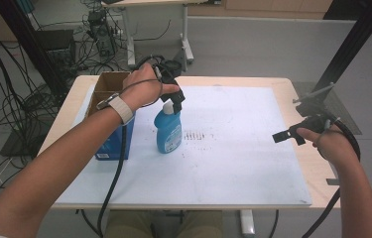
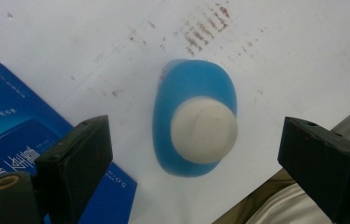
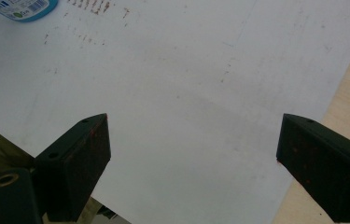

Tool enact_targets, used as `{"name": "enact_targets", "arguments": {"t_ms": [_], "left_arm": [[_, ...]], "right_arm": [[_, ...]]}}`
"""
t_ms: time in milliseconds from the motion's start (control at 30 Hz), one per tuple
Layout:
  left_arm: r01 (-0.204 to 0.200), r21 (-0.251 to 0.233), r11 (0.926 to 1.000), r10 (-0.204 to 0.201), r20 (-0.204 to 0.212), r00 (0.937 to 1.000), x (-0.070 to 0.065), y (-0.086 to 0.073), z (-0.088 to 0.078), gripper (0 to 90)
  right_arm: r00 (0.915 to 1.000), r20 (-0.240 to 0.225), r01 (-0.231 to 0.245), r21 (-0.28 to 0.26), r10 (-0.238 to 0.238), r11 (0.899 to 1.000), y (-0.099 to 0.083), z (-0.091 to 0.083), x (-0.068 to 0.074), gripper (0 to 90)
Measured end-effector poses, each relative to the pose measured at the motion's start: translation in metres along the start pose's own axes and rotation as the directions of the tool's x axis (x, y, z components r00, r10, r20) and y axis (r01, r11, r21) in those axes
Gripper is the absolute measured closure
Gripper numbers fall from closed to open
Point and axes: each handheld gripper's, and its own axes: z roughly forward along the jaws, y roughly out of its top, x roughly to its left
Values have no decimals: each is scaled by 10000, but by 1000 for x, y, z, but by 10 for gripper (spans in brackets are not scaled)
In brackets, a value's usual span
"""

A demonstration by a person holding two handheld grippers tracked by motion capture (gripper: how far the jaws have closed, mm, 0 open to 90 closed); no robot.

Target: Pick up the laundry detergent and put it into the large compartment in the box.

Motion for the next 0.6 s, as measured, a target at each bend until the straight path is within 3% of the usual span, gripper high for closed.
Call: {"name": "enact_targets", "arguments": {"t_ms": [600], "left_arm": [[22, -64, 10000, -22, -23, 10000, -1, -1, 3, 104]], "right_arm": [[10000, -1, -44, -20, 44, 10000, -2, 1, -1, 99]]}}
